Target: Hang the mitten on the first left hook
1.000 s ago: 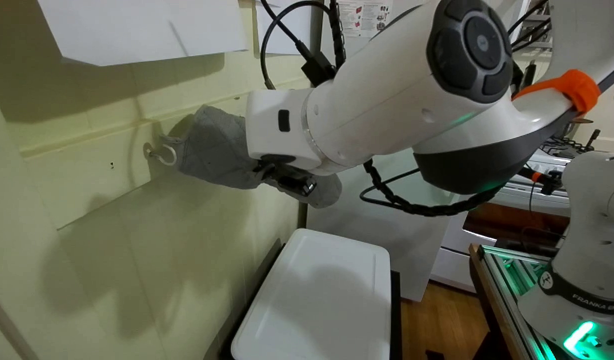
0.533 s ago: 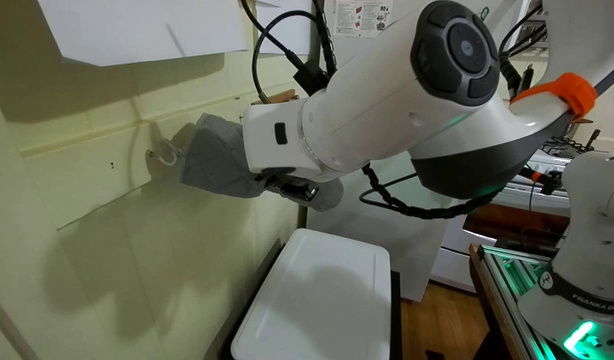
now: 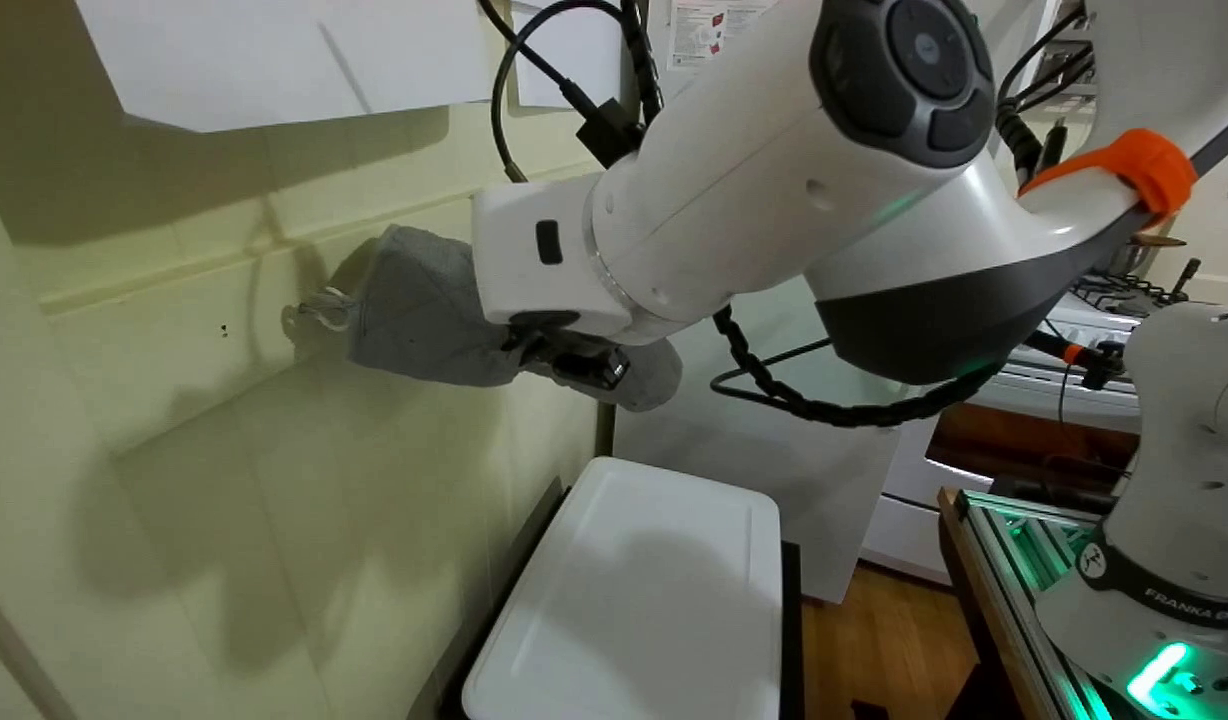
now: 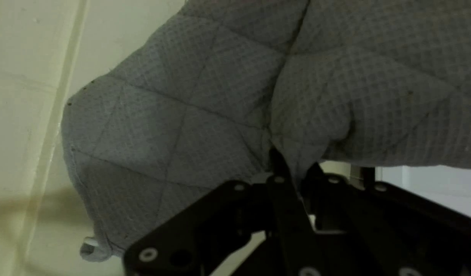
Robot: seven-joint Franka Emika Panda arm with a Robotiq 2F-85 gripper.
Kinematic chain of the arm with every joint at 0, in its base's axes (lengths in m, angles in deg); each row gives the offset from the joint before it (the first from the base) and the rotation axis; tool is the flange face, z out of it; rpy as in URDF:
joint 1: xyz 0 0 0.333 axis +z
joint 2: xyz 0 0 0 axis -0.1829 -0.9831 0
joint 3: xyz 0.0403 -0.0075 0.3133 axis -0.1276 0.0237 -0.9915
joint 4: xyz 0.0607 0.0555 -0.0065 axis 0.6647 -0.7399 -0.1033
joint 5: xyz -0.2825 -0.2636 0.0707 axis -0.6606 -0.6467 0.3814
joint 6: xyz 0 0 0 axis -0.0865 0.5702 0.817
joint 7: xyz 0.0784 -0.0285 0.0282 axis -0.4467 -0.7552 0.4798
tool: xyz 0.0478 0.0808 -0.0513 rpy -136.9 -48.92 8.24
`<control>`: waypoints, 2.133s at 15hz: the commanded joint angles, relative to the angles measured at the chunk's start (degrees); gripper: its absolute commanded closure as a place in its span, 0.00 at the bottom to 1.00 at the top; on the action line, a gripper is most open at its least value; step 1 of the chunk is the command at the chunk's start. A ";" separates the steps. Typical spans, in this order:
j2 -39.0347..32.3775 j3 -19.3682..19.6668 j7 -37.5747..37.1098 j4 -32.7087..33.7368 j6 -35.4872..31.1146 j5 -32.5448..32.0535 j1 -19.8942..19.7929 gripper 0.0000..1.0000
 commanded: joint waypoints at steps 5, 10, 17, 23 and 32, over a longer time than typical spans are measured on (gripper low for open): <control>-0.60 -0.06 4.26 2.72 2.25 2.43 -0.09 0.97; -1.12 -0.18 6.06 1.73 4.03 3.50 0.05 0.97; -1.76 -0.33 4.10 -0.38 3.58 3.79 0.09 0.97; -2.12 -0.62 -0.92 -1.01 2.23 3.69 0.25 0.61; -0.40 -1.24 -27.03 -3.56 1.65 8.39 1.29 0.00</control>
